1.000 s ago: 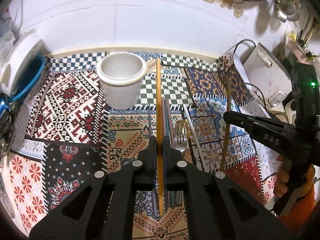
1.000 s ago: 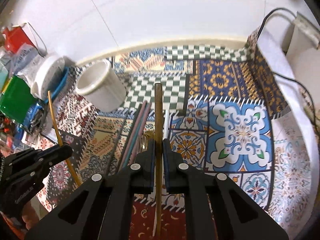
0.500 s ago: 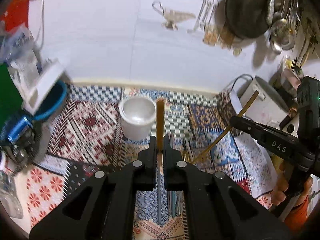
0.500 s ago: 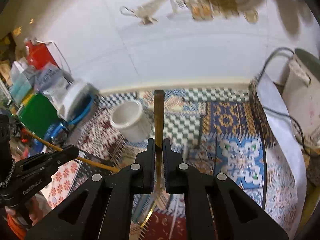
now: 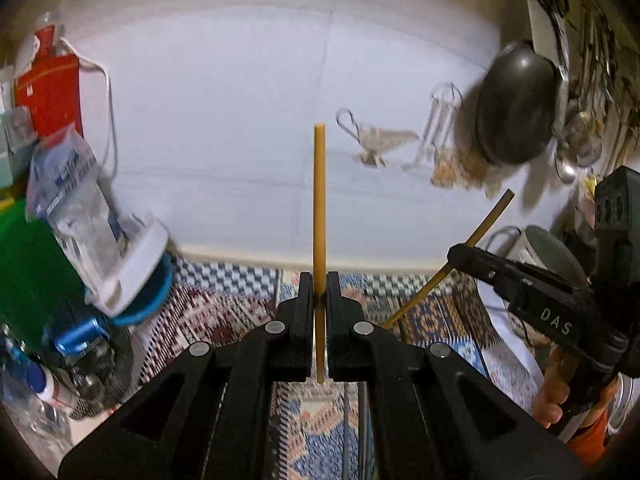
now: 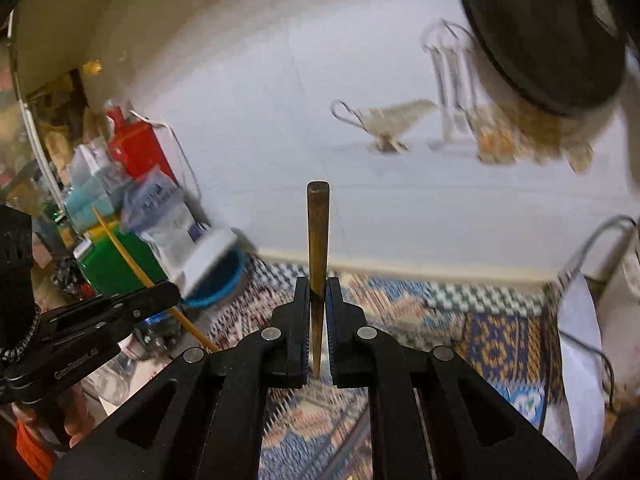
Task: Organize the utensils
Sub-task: 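Lift the left tool's chopstick over the white cup while the right tool lifts its chopstick, then lower the left tool's chopstick into the white cup and open while the right tool does likewise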
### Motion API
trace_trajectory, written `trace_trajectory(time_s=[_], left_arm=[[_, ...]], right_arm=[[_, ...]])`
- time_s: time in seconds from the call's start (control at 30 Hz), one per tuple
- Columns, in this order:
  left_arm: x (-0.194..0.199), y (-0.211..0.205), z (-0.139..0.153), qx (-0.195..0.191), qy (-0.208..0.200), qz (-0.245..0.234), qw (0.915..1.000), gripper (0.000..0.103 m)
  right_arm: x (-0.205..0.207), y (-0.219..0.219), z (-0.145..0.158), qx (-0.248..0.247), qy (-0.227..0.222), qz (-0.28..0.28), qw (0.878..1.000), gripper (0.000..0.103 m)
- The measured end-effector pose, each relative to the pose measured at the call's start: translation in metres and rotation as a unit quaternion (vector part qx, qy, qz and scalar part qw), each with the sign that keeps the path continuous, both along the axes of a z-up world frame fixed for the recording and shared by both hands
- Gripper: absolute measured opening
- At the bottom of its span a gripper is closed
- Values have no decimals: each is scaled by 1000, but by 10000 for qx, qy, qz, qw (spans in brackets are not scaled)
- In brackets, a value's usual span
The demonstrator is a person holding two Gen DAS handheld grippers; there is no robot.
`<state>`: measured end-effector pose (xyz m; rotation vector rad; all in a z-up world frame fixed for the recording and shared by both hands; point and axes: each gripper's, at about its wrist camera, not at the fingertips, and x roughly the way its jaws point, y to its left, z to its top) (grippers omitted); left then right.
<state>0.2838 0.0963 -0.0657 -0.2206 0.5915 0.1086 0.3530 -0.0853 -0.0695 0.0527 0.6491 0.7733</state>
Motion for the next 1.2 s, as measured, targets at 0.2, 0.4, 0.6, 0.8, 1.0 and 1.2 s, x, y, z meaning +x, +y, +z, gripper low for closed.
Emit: trace_trajectory(time_s=[0.2, 0.4, 0.6, 0.8, 1.0, 1.2], left_arm=[[22, 17, 11, -62, -161, 157, 9997, 3], [51, 27, 0, -350, -38, 164, 9992, 3], [82, 28, -33, -325, 332, 196, 9987, 3], [105, 32, -74, -341, 783, 236, 9961, 3], [118, 37, -104, -372, 1107, 244, 9929, 3], [126, 36, -119, -391, 1284, 219, 9907, 4]], right_arm=[[14, 21, 14, 155, -138, 224, 9995, 7], [32, 34, 10, 157, -122, 332, 9993, 7], [51, 39, -12, -37, 152, 300, 9994, 7], [65, 46, -40, -424, 418, 267, 9979, 7], [74, 57, -61, -743, 609, 338, 9948, 7], [78, 67, -70, -928, 681, 412, 9925, 7]])
